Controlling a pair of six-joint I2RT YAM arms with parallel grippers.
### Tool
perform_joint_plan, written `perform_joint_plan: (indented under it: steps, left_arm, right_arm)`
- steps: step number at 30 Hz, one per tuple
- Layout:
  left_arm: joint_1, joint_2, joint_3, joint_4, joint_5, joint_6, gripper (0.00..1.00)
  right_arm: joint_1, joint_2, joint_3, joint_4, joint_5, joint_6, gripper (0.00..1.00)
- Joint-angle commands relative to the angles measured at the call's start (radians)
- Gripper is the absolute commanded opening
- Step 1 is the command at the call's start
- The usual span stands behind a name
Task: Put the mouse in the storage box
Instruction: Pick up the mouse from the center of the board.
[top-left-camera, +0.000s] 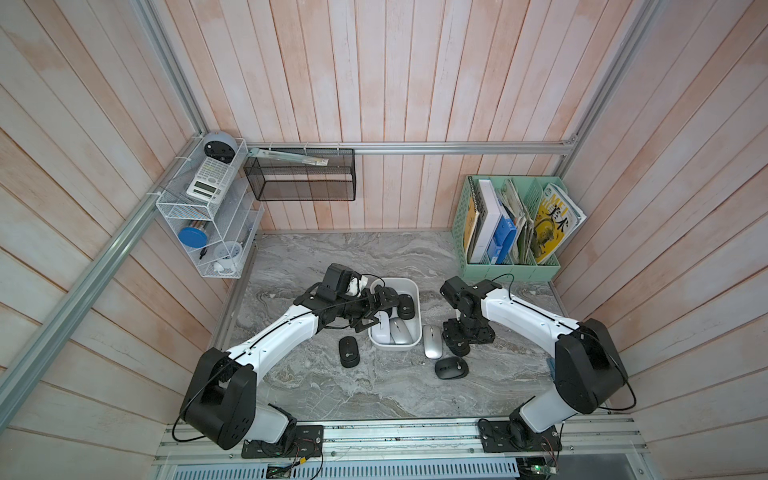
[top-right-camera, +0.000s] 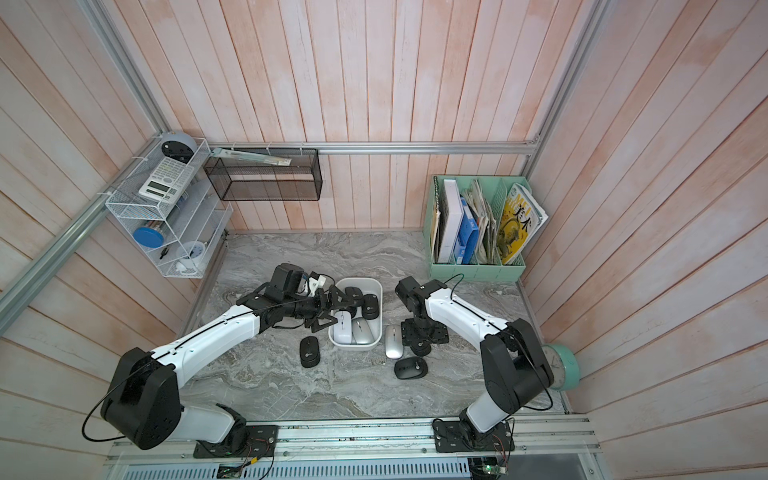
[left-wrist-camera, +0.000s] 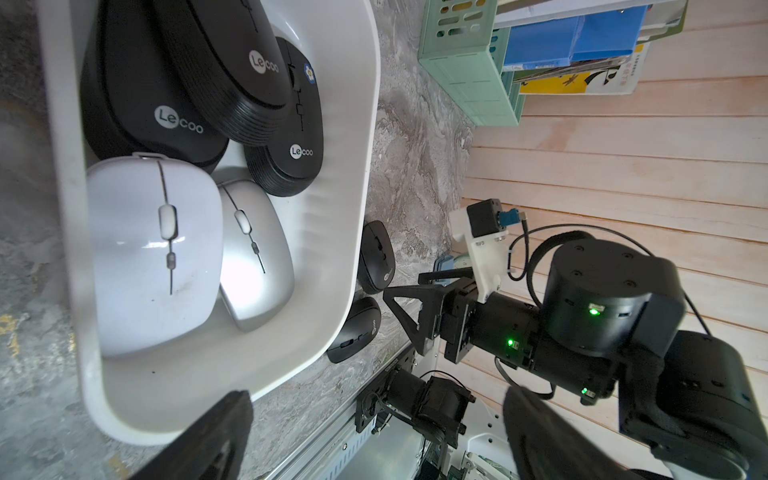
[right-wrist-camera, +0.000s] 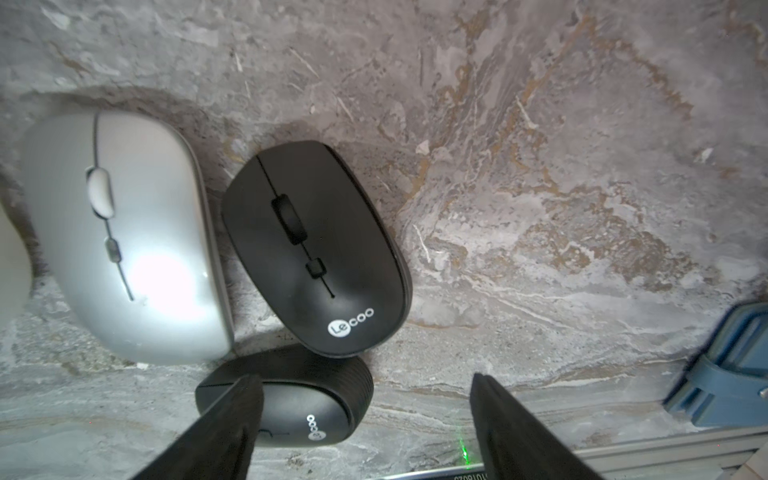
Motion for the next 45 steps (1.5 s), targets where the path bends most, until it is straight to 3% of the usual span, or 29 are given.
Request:
perform_joint_plan:
  steps: [1, 21, 25, 29, 33, 38, 45]
  left_arm:
    - [-0.003, 0.016, 0.035, 0.015, 0.009, 0.008, 1.0]
    - [-0.005, 0.022, 0.038, -0.001, 0.006, 0.016, 1.0]
    - [-0.006, 0.028, 0.04, 0.005, 0.004, 0.009, 1.0]
    - [-0.006, 0.029, 0.044, 0.007, 0.002, 0.006, 1.0]
    - [-0.01, 0.038, 0.043, 0.01, 0.002, 0.001, 1.0]
    - [-0.041, 0.059, 0.05, 0.033, 0.001, -0.015, 1.0]
    - [-0.159, 0.136, 0.089, 0.107, -0.018, -0.073, 1.0]
  right_arm:
    - [0.007, 0.068, 0.022, 0.0, -0.018, -0.032, 0.85]
    - [-0.045, 0.232, 0.07, 0.064, -0.02, -0.092, 0.84]
    - [-0.058, 0.248, 0.061, 0.085, -0.059, -0.099, 0.77]
    - [-0.065, 0.218, 0.016, 0.126, -0.124, -0.069, 0.6]
    - [-0.068, 0.18, -0.018, 0.135, -0.112, -0.037, 0.52]
    - [-0.069, 0.108, -0.014, 0.131, -0.078, -0.029, 0.48]
    - [-0.069, 0.002, 0.066, 0.07, -0.044, -0.03, 0.48]
